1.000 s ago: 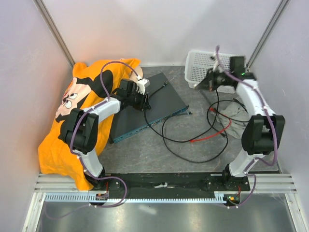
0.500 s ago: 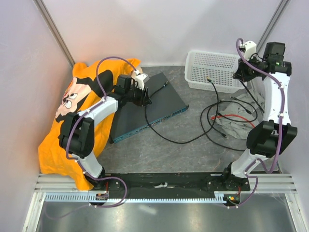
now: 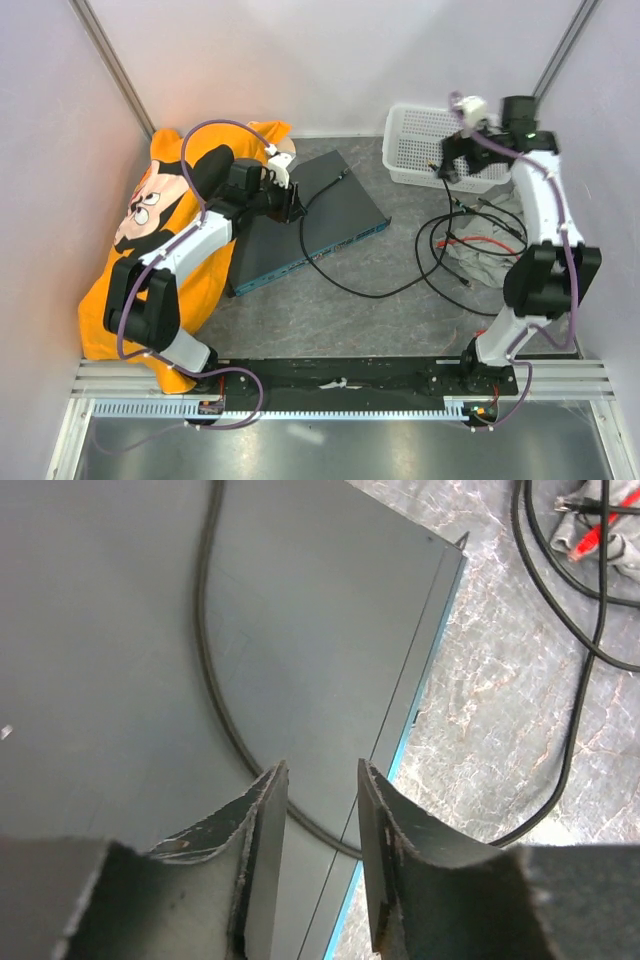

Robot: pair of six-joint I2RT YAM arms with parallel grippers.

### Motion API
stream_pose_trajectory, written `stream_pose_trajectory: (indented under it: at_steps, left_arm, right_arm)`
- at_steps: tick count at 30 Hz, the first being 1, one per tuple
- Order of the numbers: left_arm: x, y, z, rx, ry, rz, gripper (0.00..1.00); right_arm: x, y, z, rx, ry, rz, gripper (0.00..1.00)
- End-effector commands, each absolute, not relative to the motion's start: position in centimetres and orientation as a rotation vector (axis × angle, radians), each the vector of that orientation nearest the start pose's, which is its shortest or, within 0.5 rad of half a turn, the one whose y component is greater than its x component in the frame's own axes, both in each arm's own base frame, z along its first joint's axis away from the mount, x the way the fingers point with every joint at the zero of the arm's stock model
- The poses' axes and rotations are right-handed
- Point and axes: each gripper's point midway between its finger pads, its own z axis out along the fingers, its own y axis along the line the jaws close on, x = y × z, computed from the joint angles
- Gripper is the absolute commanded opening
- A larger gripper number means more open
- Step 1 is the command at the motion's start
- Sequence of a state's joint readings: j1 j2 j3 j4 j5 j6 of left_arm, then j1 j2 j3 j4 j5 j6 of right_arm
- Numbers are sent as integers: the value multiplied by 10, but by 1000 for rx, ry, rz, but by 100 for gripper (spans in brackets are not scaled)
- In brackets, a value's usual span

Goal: Pull the plug from the switch port
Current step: Place the connector at the center of the board.

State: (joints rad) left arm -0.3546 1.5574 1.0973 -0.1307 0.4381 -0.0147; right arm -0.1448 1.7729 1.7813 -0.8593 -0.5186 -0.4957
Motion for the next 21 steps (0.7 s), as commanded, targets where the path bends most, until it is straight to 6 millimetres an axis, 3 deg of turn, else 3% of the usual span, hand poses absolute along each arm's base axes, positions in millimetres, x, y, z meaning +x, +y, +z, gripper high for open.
stream_pose_trajectory:
  at_steps: [1,2,3,6,9,14,17,21]
  left_arm:
    - [375,-198,162,523,2121,-587,45]
    - [373,-193,161,509,2129,-578,45]
    - [373,-188,165,494,2123,-559,45]
    - [369,-172,170,397,2132,-532,46]
    - [369,-154,172,150,2175,-581,46]
    - [370,-141,187,97,2097,-583,45]
    - [368,-134,190,82,2076,-587,46]
    - [363,-123,183,82,2083,-563,46]
  right_arm:
    - [355,179,265,-1188,1886,538,98]
    - [336,198,250,-1264,1888,587,98]
    - [299,228,221,-1402,1908,678,98]
    - [243,265,173,-1595,1950,804,98]
    - [220,282,145,-1654,1988,815,97]
    - [232,292,126,-1606,2026,693,98]
    - [233,307,111,-1641,2034,705,98]
    - [240,329,73,-1680,2087,652,98]
